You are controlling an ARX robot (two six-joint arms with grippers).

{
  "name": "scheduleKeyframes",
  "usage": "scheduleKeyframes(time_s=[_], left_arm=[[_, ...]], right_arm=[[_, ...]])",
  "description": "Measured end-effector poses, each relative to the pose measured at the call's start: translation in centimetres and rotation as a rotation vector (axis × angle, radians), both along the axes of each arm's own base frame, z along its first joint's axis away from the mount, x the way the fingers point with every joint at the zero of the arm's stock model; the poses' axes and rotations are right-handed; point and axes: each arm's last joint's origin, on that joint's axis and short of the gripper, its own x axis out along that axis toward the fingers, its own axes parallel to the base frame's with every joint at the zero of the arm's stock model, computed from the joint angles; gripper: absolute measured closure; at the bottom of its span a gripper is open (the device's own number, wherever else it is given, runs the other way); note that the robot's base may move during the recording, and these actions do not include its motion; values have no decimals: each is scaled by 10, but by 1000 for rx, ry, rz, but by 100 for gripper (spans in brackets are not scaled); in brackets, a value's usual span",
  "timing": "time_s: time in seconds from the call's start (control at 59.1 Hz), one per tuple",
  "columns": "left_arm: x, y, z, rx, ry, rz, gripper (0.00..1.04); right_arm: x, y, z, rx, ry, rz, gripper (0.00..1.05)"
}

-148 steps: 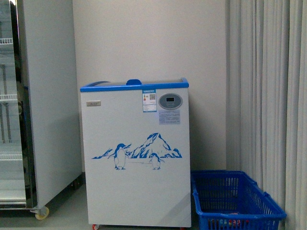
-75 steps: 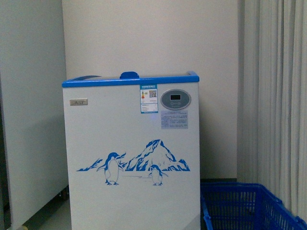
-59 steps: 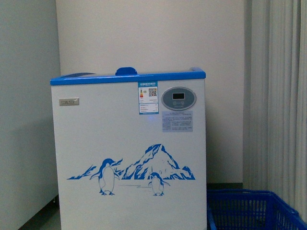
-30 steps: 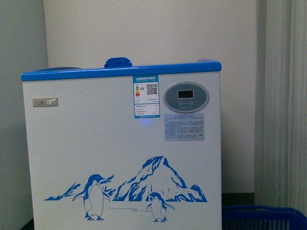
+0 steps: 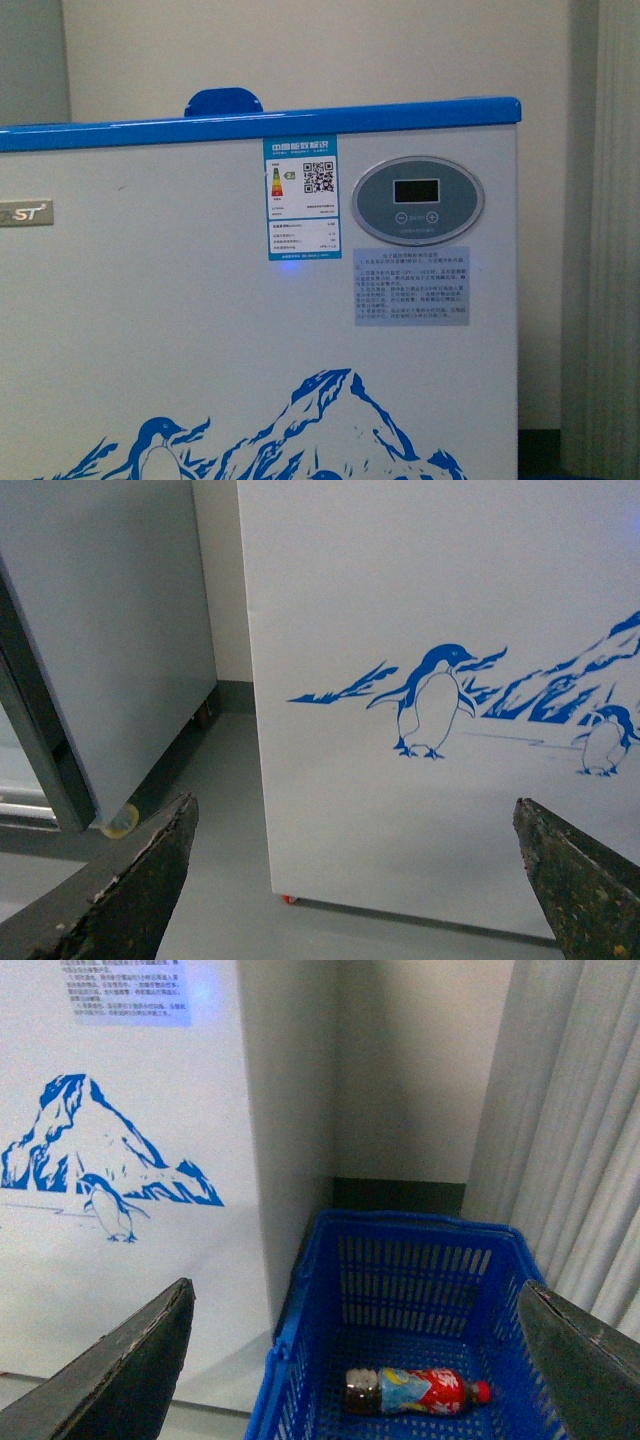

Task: Put drink in fridge

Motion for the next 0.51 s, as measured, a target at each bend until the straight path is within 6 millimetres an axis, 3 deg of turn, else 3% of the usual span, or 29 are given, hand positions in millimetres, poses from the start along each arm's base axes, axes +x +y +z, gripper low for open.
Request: scheduleKeyframes(time_s=[0.254, 0.322, 0.423, 0.508], left_arm=[[0, 0, 0, 0, 1, 0, 8], [0, 0, 0, 0, 3, 0, 8], [0, 0, 0, 0, 2, 0, 8], [0, 0, 0, 0, 2, 0, 8]], right_arm=[[0, 0, 0, -1, 9, -10, 8], [2, -2, -2, -50, 176, -96, 8], [17, -10, 1, -164, 373, -125, 8], [48, -27, 7, -323, 434, -140, 8]])
